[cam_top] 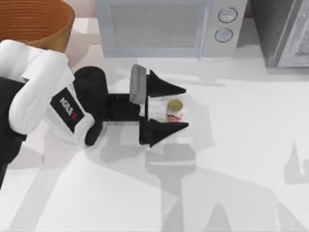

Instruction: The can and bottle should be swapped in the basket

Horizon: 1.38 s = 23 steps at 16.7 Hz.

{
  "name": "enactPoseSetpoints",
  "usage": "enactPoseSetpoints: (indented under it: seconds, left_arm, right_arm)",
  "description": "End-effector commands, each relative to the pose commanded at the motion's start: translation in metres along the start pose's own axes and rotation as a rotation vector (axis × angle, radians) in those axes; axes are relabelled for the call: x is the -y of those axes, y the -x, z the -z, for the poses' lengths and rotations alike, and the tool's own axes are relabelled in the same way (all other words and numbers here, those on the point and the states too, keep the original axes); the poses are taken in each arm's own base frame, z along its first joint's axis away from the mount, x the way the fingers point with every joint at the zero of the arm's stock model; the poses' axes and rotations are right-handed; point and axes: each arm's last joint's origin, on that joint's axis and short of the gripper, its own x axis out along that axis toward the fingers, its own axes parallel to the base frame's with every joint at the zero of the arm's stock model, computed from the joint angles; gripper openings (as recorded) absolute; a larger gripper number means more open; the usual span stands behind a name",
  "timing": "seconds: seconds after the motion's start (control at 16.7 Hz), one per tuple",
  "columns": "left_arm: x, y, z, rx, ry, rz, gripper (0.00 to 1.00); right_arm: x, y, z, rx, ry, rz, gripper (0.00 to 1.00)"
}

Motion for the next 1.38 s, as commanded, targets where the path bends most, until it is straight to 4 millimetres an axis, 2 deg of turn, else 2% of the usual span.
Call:
enactPoseSetpoints:
  seconds: [0.24,0.42,0.6,0.78,0.96,1.14,1.26,1.38]
  left_arm:
    - [-0.001,0.002,0.0,0.0,0.0,-0.004,1.0]
    - [-0.001,0.014,-0.012,-0.014,0.046,-0.078,1.0]
    - [0.001,0.039,-0.045,-0.034,0.103,-0.231,1.0]
    - [0.017,0.071,-0.099,-0.051,0.129,-0.426,1.0]
    - [0.055,0.103,-0.163,-0.055,0.112,-0.642,1.0]
    - [0.117,0.132,-0.213,-0.046,0.07,-0.861,1.0]
    - [0.164,0.147,-0.229,-0.033,0.037,-1.003,1.0]
    - [0.208,0.157,-0.231,-0.017,0.007,-1.135,1.0]
  right_arm:
    - [0.0,0.0,0.0,0.0,0.0,0.0,1.0]
    - [0.0,0.0,0.0,0.0,0.0,0.0,1.0]
    - [0.0,0.0,0.0,0.0,0.0,0.0,1.0]
    - [0.0,0.0,0.0,0.0,0.0,0.0,1.0]
    - [0.0,0.0,0.0,0.0,0.0,0.0,1.0]
    - [0.0,0.0,0.0,0.0,0.0,0.0,1.0]
    - [0.0,0.0,0.0,0.0,0.0,0.0,1.0]
    - [0.0,0.0,0.0,0.0,0.0,0.0,1.0]
